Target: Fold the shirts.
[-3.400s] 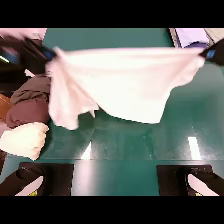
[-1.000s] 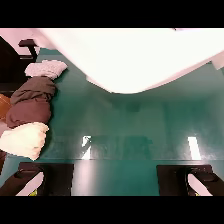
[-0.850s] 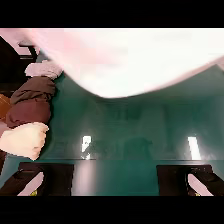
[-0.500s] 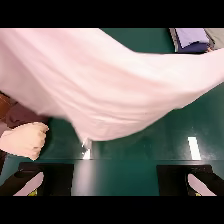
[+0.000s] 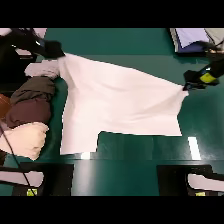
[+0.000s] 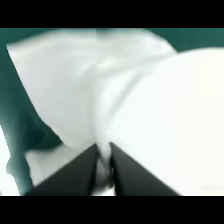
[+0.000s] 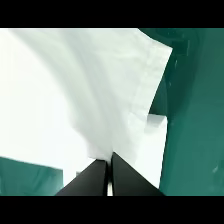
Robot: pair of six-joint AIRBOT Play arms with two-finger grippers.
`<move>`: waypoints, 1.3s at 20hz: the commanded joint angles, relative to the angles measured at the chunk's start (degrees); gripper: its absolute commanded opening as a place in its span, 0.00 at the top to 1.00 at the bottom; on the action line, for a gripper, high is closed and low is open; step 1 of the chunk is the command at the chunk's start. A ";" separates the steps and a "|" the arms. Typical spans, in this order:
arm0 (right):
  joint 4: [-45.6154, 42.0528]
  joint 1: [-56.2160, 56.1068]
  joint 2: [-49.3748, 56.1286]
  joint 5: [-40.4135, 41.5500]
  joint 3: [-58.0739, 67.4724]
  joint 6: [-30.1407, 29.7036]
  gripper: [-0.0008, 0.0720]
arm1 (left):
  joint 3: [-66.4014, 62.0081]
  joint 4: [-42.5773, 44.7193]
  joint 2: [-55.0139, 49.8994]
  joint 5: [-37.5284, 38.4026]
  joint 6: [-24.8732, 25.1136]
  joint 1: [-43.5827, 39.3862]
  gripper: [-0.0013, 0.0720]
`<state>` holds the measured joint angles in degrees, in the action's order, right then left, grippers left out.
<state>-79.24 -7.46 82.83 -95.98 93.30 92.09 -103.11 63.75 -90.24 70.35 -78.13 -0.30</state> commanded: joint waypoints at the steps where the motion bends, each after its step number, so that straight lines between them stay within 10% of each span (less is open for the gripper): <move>1: 2.03 1.44 9.51 3.93 3.58 -3.78 0.70 | 0.85 0.59 -5.88 0.44 -1.01 0.85 0.20; 2: 5.27 2.99 11.21 2.84 6.05 -4.74 0.48 | 0.22 0.52 -5.75 1.66 -2.03 1.92 0.25; 7: 18.67 10.80 7.54 -0.46 2.78 -10.71 0.48 | 5.64 0.63 -0.15 10.78 -2.38 9.94 0.25; 16: 25.75 21.09 -18.18 9.90 -33.92 -12.79 0.48 | 48.98 2.54 17.31 0.48 0.68 12.83 0.25; 26: 25.73 21.11 -21.38 10.56 -38.27 -12.76 0.48 | 61.05 -10.51 17.16 -9.01 5.33 12.76 0.34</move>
<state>-53.69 13.61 61.89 -85.89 55.64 79.33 -44.40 57.25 -73.12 64.12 -74.50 12.49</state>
